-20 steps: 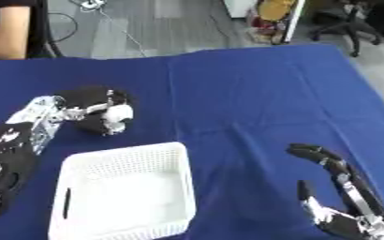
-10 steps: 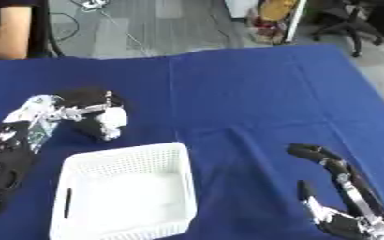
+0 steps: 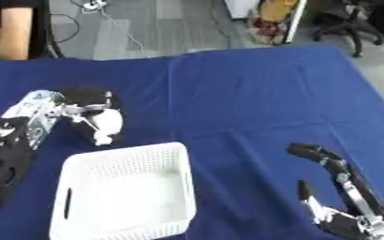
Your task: Pick up objects on the table and place them in the box.
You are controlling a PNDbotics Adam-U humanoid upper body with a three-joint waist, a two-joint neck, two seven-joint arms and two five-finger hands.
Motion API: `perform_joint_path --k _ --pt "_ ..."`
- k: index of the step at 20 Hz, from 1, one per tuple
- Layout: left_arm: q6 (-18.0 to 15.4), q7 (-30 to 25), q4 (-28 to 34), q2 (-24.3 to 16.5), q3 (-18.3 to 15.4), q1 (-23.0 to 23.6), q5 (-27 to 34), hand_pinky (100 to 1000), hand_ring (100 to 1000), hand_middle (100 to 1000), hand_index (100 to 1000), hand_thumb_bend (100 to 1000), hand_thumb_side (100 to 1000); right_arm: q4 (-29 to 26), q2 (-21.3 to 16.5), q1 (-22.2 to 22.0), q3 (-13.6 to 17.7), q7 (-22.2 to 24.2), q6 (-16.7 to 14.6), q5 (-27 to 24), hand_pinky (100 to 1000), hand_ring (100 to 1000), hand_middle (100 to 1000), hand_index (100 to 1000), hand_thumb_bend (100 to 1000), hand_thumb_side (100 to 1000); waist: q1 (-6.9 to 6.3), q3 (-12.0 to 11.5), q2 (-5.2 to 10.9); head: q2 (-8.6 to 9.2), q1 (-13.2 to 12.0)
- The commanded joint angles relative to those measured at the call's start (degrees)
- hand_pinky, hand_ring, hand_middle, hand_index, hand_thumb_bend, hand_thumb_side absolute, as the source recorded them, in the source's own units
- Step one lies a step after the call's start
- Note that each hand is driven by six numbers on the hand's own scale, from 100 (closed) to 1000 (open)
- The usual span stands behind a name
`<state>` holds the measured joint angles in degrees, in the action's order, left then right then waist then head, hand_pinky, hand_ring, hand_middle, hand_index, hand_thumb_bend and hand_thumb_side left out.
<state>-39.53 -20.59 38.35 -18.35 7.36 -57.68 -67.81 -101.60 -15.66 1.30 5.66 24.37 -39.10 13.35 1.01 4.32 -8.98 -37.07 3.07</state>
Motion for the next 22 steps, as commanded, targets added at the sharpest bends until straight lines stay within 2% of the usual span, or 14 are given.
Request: perform_joint_path --k 1,7,10,15,22 --pt "0.5 -0.4 -0.3 -1.7 0.4 -0.2 -0.6 100 182 460 583 100 140 -1.1 -1.1 0.1 0.5 0.5 -0.9 0.2 886 886 789 883 100 541 0.05 -0.2 0.75 -0.04 0.4" --pt "0.0 -0.8 0.8 -2.8 0.7 -0.2 3.7 100 152 448 557 100 164 -1.0 -1.2 0.0 0.7 0.4 -0.8 0.3 886 886 789 883 100 542 -0.15 -0.3 0.98 -0.24 0.6" --pt "-1.3 -2.9 2.8 -4.8 1.8 -0.8 9.1 100 134 441 551 100 184 -0.9 -1.4 -0.3 0.9 0.3 -0.7 0.5 886 885 789 883 100 544 -0.65 -0.6 1.42 -0.76 1.1" --pt "-3.5 -9.3 8.1 -9.4 5.6 -2.4 20.1 100 140 438 556 100 166 -0.7 -2.3 -1.0 1.3 0.0 -0.5 1.0 885 884 789 883 100 546 -1.94 -1.6 2.43 -1.91 2.0" --pt "-1.5 -14.2 14.1 -12.3 7.3 -2.6 29.5 100 136 436 550 100 171 -0.6 -2.6 -1.4 1.4 -0.3 -0.4 1.4 884 883 790 883 100 545 -2.44 -2.0 3.24 -2.03 2.6"
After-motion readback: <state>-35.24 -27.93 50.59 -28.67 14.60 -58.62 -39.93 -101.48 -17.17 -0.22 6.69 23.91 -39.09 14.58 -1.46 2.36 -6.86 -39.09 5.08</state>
